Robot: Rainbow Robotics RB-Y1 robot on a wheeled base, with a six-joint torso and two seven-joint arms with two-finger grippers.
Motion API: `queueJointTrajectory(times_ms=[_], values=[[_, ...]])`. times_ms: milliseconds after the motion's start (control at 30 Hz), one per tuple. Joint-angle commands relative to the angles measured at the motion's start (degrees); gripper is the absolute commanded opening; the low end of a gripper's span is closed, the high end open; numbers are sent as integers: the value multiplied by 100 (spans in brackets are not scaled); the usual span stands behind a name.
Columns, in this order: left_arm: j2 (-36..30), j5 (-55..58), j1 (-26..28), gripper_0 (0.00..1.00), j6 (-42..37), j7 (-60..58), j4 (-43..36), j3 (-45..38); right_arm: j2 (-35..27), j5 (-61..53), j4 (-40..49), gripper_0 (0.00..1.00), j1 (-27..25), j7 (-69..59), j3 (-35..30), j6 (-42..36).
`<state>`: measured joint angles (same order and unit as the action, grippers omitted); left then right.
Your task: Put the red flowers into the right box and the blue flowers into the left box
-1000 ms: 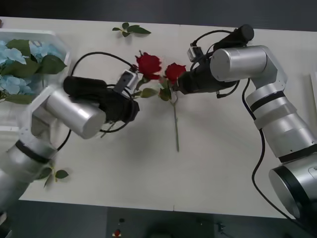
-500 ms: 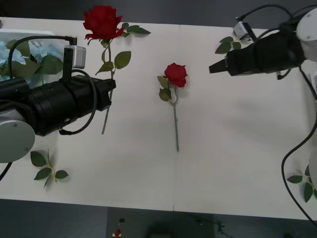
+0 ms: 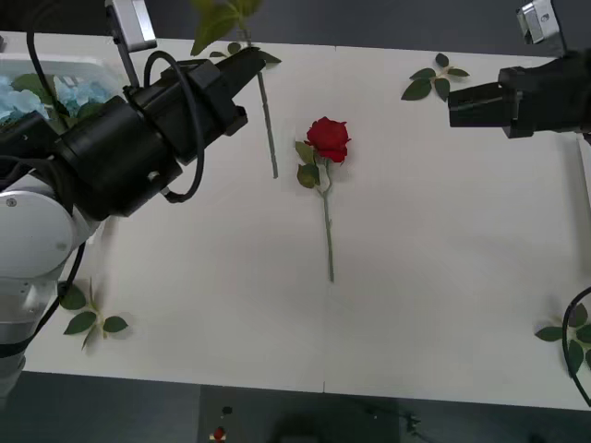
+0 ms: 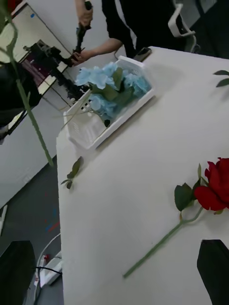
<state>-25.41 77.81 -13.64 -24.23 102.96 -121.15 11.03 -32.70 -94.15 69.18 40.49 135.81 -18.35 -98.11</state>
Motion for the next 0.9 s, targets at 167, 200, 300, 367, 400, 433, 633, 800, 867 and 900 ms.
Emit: queueJointTrajectory(times_ms=[167,200,300,367,400,433,633,800,867,900], values=[[546,595,-693,0,173,1139,461,383,-9,-754,1036,100,-437,859,42,-33],[643,657,-772,0,173,1270,557,453,9,-789,1176,100,-490,938,33,-24],[819,744,-904,0,173,1578,795,594,79,-806,1510,100,-613,982,42,-24],[968,832,-992,0,173,1842,979,690,150,-824,1765,100,-709,956,77,-16],[994,859,-1010,0,173,1903,1023,708,176,-824,1809,100,-736,947,77,-7],[1091,929,-1053,0,173,2018,1111,752,246,-824,1888,100,-771,956,86,2],[1451,938,-1141,0,173,2176,1331,796,519,-771,1906,100,-797,947,235,55],[1566,938,-1194,0,173,2228,1357,866,703,-657,1897,100,-806,903,376,292],[1601,955,-1194,0,173,2255,1357,892,782,-604,1897,100,-815,885,402,362],[1618,955,-1194,0,173,2272,1357,910,844,-569,1906,100,-806,877,411,415]])
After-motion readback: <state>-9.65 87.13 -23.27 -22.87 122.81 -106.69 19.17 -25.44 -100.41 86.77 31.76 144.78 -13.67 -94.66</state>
